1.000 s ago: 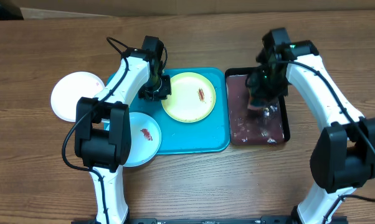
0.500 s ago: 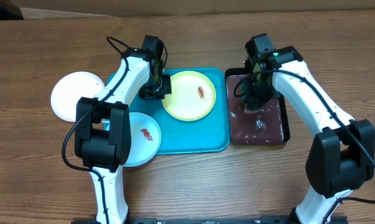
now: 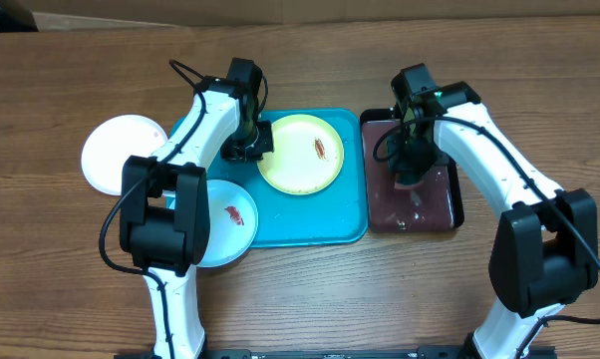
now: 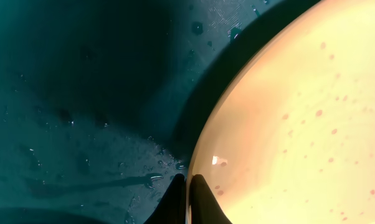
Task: Clean dirty plates on tray and stack at the side
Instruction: 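Dab the sponge in the black tray water with the right gripper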
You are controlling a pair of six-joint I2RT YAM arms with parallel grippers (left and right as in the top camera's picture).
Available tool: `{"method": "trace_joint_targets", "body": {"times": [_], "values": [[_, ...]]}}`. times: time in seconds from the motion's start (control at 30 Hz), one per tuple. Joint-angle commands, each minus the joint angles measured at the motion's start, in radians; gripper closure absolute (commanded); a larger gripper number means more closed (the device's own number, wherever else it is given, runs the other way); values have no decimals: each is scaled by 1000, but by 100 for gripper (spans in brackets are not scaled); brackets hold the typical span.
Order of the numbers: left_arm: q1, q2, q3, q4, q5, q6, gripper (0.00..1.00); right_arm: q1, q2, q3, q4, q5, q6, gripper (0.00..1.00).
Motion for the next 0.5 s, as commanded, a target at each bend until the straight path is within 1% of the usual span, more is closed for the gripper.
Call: {"method": "trace_joint_targets", "body": {"times": [0.0,0.13,0.3,0.33,0.47], "values": [[-8,16,-5,-3,-14,-15,96,3,-18,50,0,14,2,96],[-8,16,-5,-10,-14,-14,96,3,-16,10,17,14,3,96],[-8,16,-5,-22,-14,-13,96,3,-16,-95,116,14,2,96],[-8,16,-5,-23,-14,-13,96,3,-16,-96,119,15,1,96],[-8,16,-5,-22,-14,-14,96,3,-21,18,14,14,-1,96]]}}
